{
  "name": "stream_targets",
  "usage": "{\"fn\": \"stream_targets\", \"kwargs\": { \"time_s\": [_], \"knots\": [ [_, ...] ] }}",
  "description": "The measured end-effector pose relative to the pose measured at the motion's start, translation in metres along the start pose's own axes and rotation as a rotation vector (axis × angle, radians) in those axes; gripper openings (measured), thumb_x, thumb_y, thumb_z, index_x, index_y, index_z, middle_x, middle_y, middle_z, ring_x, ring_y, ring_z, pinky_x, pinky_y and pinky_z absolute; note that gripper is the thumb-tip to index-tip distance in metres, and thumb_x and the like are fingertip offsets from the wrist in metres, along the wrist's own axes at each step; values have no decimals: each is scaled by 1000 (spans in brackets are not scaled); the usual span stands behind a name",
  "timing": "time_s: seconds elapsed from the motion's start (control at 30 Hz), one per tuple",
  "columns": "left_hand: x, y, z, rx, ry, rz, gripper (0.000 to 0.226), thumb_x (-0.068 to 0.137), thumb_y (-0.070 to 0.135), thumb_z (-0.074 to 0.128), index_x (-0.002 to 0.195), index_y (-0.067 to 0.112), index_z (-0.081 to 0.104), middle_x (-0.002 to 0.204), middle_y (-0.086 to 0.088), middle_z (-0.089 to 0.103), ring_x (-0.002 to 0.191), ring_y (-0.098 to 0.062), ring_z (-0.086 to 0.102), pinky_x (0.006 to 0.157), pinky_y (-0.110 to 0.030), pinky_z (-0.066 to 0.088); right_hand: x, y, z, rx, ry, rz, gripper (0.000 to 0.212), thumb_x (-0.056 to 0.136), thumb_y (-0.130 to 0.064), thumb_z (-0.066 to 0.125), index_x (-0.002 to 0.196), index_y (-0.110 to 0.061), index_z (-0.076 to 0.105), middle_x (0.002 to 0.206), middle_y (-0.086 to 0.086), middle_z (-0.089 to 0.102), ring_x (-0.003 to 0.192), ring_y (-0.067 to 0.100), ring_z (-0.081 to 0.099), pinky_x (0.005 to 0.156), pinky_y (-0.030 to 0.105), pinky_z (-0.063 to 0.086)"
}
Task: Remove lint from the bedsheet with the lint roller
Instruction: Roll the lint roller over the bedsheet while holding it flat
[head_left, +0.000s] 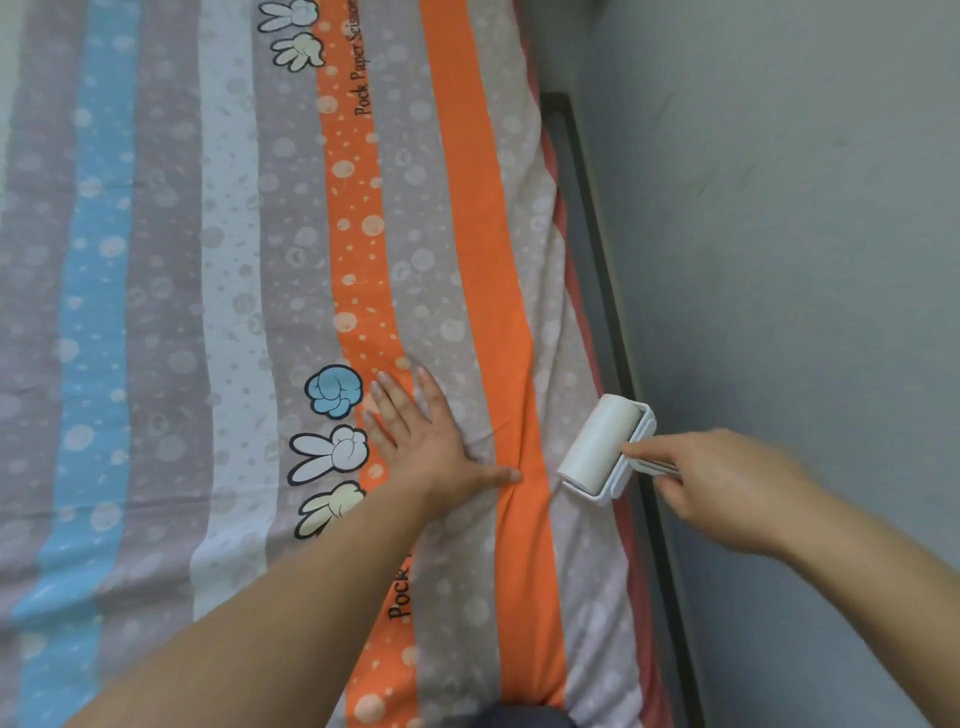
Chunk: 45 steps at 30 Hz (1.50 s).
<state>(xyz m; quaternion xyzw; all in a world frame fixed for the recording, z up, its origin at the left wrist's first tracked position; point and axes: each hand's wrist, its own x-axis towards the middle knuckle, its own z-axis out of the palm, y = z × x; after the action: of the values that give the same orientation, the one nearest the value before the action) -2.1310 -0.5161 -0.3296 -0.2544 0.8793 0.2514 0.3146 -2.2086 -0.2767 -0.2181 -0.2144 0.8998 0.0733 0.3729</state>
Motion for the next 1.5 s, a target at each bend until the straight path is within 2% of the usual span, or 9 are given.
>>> {"fn": "stream_targets", "kwargs": {
  "time_s": [0.13, 0.33, 0.53, 0.8, 1.0, 1.1, 1.2, 1.3, 1.5],
  "knots": [
    [7, 4, 1, -1, -26, -45, 174, 44, 92, 72, 137, 12, -51, 138, -35, -54, 127, -43, -57, 106, -60, -30, 4, 10, -37, 137, -15, -49, 45, 93, -34, 51, 134, -52, 48, 139, -13, 53, 121, 14, 54, 96, 32, 46],
    [11, -2, 4, -9, -46, -19, 172, 45, 90, 73, 135, 15, -54, 135, -32, -58, 124, -41, -59, 102, -55, -35, 90, -42, -57, 503, 384, -71, 44, 94, -23, 47, 136, -34, 52, 139, -2, 55, 122, 25, 53, 100, 41, 46],
    [14, -6, 7, 1, -55, -2, 170, 48, 90, 72, 137, 16, -52, 136, -30, -59, 125, -40, -59, 102, -54, -35, 139, -62, -38, 556, 306, -26, 46, 93, -20, 44, 137, -34, 50, 138, 3, 54, 121, 29, 53, 99, 43, 46],
    [10, -5, 4, -5, -52, 2, 157, 61, 87, 68, 128, 22, -58, 130, -27, -62, 127, -41, -57, 103, -54, -35, 66, 2, 5, 412, 157, -5, 44, 95, -24, 45, 135, -41, 49, 135, -3, 56, 115, 26, 56, 93, 40, 49],
    [5, -9, 12, -7, 85, 28, 110, 94, 68, 47, 153, 21, -32, 150, -28, -45, 141, -38, -44, 116, -54, -26, 9, 44, 20, 250, -58, 40, 47, 94, -26, 47, 138, -43, 47, 143, -6, 49, 124, 20, 52, 99, 33, 44],
    [-2, -14, 16, 3, 156, 77, 86, 103, 53, 39, 161, 20, -15, 159, -24, -33, 148, -34, -34, 121, -51, -19, -13, 45, 15, 349, 40, 24, 47, 94, -23, 49, 137, -41, 50, 140, -7, 52, 120, 18, 54, 96, 30, 44],
    [-17, -24, 19, -27, 230, 172, 75, 102, 39, 47, 163, 21, 8, 167, -14, -18, 153, -25, -22, 124, -46, -12, -22, 22, 7, 413, 182, 1, 46, 94, -27, 49, 136, -44, 48, 139, -10, 53, 120, 18, 54, 96, 35, 47],
    [-36, -42, 23, 5, 294, 198, 80, 93, 45, 52, 161, 22, 17, 169, -9, -10, 155, -22, -17, 124, -46, -9, -12, -25, 5, 389, 216, -73, 48, 94, -30, 46, 139, -48, 44, 139, -10, 54, 120, 19, 54, 93, 38, 49],
    [-53, -85, 24, 30, 279, 64, 112, 82, 67, 61, 162, 23, -2, 166, -12, -25, 151, -25, -29, 124, -48, -10, 33, -108, 24, 393, 246, -79, 48, 97, -30, 45, 142, -46, 40, 135, -1, 57, 120, 27, 54, 91, 36, 46]
  ]
}}
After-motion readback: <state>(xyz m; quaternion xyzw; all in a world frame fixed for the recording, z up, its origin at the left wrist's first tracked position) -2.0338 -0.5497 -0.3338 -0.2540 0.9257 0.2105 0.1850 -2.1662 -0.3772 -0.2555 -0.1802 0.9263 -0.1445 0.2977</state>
